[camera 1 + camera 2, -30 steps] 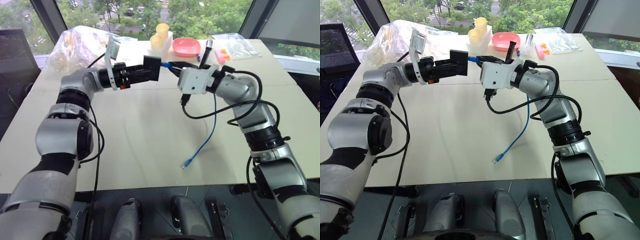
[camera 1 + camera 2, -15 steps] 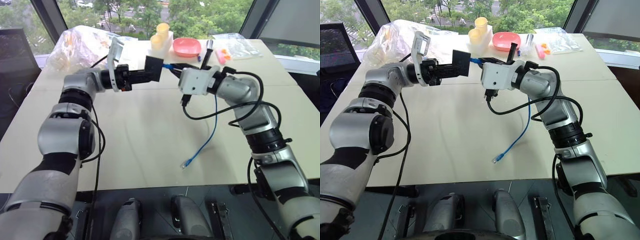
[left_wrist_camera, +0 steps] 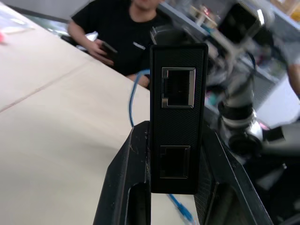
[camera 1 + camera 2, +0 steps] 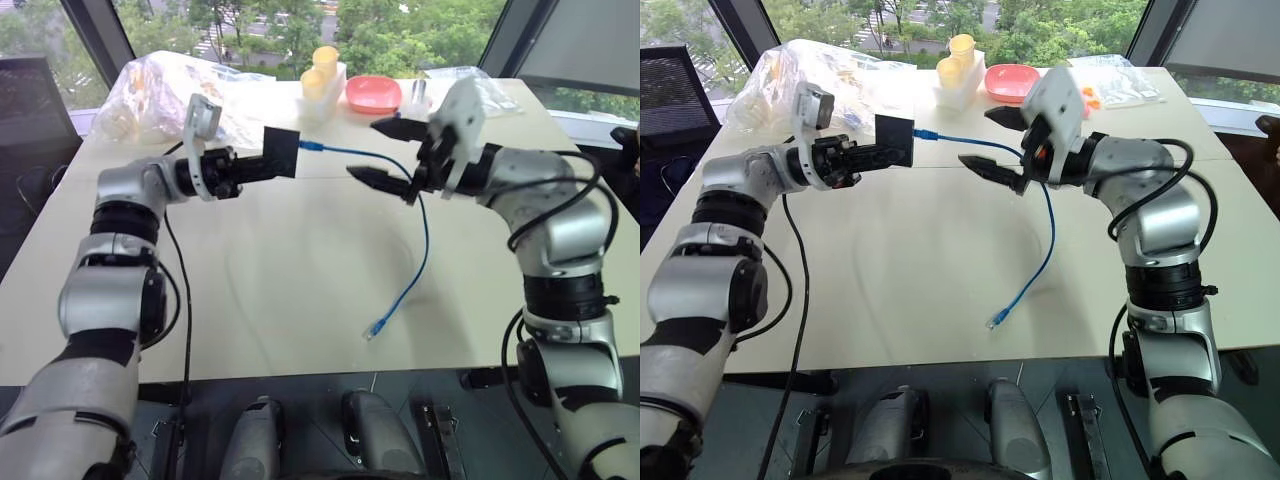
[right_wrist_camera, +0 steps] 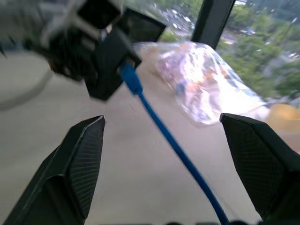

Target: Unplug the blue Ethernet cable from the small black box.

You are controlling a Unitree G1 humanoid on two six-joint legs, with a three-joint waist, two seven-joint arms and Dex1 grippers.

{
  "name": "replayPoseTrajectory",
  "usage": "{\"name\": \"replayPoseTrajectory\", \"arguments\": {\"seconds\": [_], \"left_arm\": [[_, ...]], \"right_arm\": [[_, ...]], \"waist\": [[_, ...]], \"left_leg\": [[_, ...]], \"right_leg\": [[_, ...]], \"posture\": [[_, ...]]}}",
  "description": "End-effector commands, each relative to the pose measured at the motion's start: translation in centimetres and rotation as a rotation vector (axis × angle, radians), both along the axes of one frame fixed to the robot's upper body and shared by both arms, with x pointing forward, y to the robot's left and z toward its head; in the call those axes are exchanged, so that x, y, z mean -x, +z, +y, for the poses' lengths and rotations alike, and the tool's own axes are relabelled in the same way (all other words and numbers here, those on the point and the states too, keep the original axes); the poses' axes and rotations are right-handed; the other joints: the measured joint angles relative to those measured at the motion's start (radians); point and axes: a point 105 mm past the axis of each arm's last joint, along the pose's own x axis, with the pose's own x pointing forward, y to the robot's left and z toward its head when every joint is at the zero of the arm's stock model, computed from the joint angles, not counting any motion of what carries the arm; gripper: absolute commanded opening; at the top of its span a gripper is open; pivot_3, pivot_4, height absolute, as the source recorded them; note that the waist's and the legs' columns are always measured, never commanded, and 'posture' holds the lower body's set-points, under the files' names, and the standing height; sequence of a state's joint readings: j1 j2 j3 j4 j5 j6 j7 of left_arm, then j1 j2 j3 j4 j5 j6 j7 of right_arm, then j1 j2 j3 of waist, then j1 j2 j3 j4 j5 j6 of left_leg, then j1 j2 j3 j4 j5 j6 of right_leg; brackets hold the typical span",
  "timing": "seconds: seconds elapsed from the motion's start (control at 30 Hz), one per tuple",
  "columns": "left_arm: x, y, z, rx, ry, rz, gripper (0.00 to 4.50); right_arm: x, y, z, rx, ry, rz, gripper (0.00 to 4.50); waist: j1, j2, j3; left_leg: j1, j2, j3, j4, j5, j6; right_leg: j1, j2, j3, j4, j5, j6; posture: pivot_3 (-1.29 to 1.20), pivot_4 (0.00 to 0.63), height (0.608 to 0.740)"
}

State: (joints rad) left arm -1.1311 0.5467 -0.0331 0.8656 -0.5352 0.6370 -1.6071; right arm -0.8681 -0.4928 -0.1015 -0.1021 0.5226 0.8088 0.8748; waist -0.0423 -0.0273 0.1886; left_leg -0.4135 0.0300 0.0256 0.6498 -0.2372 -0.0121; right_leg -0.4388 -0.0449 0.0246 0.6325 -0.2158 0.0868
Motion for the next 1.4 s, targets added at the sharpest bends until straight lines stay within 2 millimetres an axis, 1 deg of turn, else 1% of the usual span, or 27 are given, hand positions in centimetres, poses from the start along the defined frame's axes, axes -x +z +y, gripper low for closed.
{"name": "replayPoseTrajectory", "arguments": {"seconds": [0.03, 0.13, 0.2, 0.27, 0.4, 0.53, 0.67, 0.7, 0.77, 0.8, 0.83, 0.97, 1.0, 1.17, 1.3, 1.4], "left_arm": [[1.8, 2.6, -1.2, 0.026, -0.108, -0.110, 0.53], [1.9, 3.1, -1.5, 0.021, -0.117, -0.159, 0.53], [2.1, 3.5, -1.6, 0.030, -0.128, -0.176, 0.53], [2.4, 3.8, -1.7, 0.036, -0.141, -0.183, 0.53], [2.5, 3.7, -1.8, 0.031, -0.148, -0.182, 0.53], [2.6, 3.8, -1.8, 0.040, -0.154, -0.180, 0.53], [2.6, 3.7, -1.9, 0.042, -0.160, -0.175, 0.53], [2.6, 3.7, -2.0, 0.043, -0.162, -0.174, 0.53], [2.7, 3.7, -2.0, 0.044, -0.164, -0.173, 0.53], [2.7, 3.7, -2.0, 0.045, -0.166, -0.172, 0.53], [2.7, 3.8, -2.0, 0.045, -0.169, -0.172, 0.53], [2.8, 3.9, -2.1, 0.051, -0.175, -0.172, 0.53], [2.9, 4.0, -2.1, 0.053, -0.176, -0.172, 0.53], [2.9, 4.1, -2.0, 0.055, -0.176, -0.170, 0.53], [2.9, 4.1, -2.0, 0.058, -0.177, -0.169, 0.53], [3.0, 4.1, -1.9, 0.062, -0.179, -0.168, 0.53]], "right_arm": [[1.9, 1.5, 1.6, -0.107, 0.128, 0.143, 4.19], [2.3, 2.1, 2.4, -0.194, 0.182, 0.279, 4.19], [2.5, 2.2, 2.6, -0.201, 0.190, 0.323, 4.19], [2.6, 2.2, 2.8, -0.183, 0.183, 0.329, 4.19], [2.5, 2.6, 2.9, -0.194, 0.179, 0.340, 4.19], [2.0, 1.8, 2.9, -0.154, 0.118, 0.344, 4.19], [2.1, 1.6, 2.9, -0.152, 0.117, 0.342, 4.19], [2.1, 1.5, 2.9, -0.147, 0.115, 0.339, 3.69], [2.1, 1.5, 3.0, -0.144, 0.111, 0.338, 2.96], [2.1, 1.5, 3.0, -0.145, 0.111, 0.336, 2.96], [2.1, 1.5, 3.1, -0.151, 0.117, 0.337, 2.11], [2.5, 1.3, 3.1, -0.141, 0.131, 0.322, 0.19], [2.5, 1.2, 3.1, -0.140, 0.133, 0.320, 0.02], [2.8, 1.5, 3.1, -0.165, 0.165, 0.310, 0.02], [3.5, 2.1, 3.1, -0.231, 0.237, 0.323, 0.02], [3.6, 2.0, 3.0, -0.252, 0.254, 0.334, 0.02]], "waist": [[0.002, 0.000, 0.000], [0.004, 0.000, 0.000], [0.006, 0.000, 0.000], [0.007, 0.000, 0.000], [0.006, 0.000, 0.000], [0.005, 0.000, 0.000], [0.004, 0.000, 0.000], [0.003, 0.000, 0.000], [0.003, 0.000, 0.000], [0.003, 0.000, 0.000], [0.003, 0.000, 0.000], [0.003, 0.000, 0.000], [0.003, 0.000, 0.000], [0.003, 0.000, 0.000], [0.003, 0.000, 0.000], [0.003, 0.000, 0.000]], "left_leg": [[0.000, 0.000, 0.000, 0.000, 0.000, 0.000], [0.000, 0.000, 0.000, 0.000, 0.000, 0.000], [0.000, 0.000, 0.001, 0.000, 0.000, 0.000], [-0.001, -0.001, 0.002, 0.000, 0.000, 0.000], [-0.005, -0.002, 0.002, 0.001, 0.000, 0.000], [-0.007, -0.003, 0.002, 0.001, 0.000, 0.000], [-0.007, -0.003, 0.002, 0.001, 0.000, 0.000], [-0.007, -0.003, 0.002, 0.001, 0.000, 0.000], [-0.007, -0.003, 0.002, 0.001, 0.000, 0.000], [-0.007, -0.003, 0.002, 0.001, 0.000, 0.000], [-0.007, -0.003, 0.002, 0.001, 0.000, 0.000], [-0.007, -0.003, 0.002, 0.001, 0.000, 0.000], [-0.008, -0.003, 0.001, 0.001, 0.000, 0.000], [-0.008, -0.003, 0.001, 0.002, 0.000, 0.000], [-0.008, -0.003, 0.001, 0.002, 0.000, 0.000], [-0.008, -0.003, 0.001, 0.002, 0.000, 0.000]], "right_leg": [[0.000, 0.000, 0.000, 0.000, 0.000, 0.000], [0.000, 0.000, 0.000, 0.000, 0.000, -0.001], [0.000, 0.000, 0.000, 0.000, 0.000, -0.001], [-0.001, 0.000, 0.000, 0.000, 0.000, 0.000], [-0.004, 0.000, -0.001, -0.001, 0.000, 0.000], [-0.005, 0.000, -0.002, -0.001, 0.000, 0.000], [-0.005, 0.000, -0.002, -0.001, 0.000, 0.000], [-0.005, 0.000, -0.002, -0.001, 0.000, 0.000], [-0.005, 0.000, -0.002, -0.001, 0.000, 0.000], [-0.005, 0.000, -0.002, -0.001, 0.000, 0.000], [-0.005, 0.000, -0.002, -0.001, 0.000, 0.000], [-0.005, 0.001, -0.002, -0.001, 0.000, 0.000], [-0.005, 0.001, -0.002, -0.001, 0.000, 0.000], [-0.005, 0.000, -0.002, -0.001, 0.000, 0.000], [-0.005, 0.000, -0.002, -0.001, 0.000, 0.000], [-0.005, 0.000, -0.002, -0.001, 0.000, 0.000]], "posture": [[0.00, 0.150, 0.740], [0.00, 0.150, 0.740], [0.00, 0.150, 0.740], [0.00, 0.150, 0.740], [0.00, 0.150, 0.740], [0.00, 0.150, 0.740], [0.00, 0.150, 0.740], [0.00, 0.150, 0.740], [0.00, 0.150, 0.740], [0.00, 0.150, 0.740], [0.00, 0.150, 0.740], [0.00, 0.150, 0.740], [0.00, 0.150, 0.740], [0.00, 0.150, 0.740], [0.00, 0.150, 0.740], [0.00, 0.150, 0.740]]}}
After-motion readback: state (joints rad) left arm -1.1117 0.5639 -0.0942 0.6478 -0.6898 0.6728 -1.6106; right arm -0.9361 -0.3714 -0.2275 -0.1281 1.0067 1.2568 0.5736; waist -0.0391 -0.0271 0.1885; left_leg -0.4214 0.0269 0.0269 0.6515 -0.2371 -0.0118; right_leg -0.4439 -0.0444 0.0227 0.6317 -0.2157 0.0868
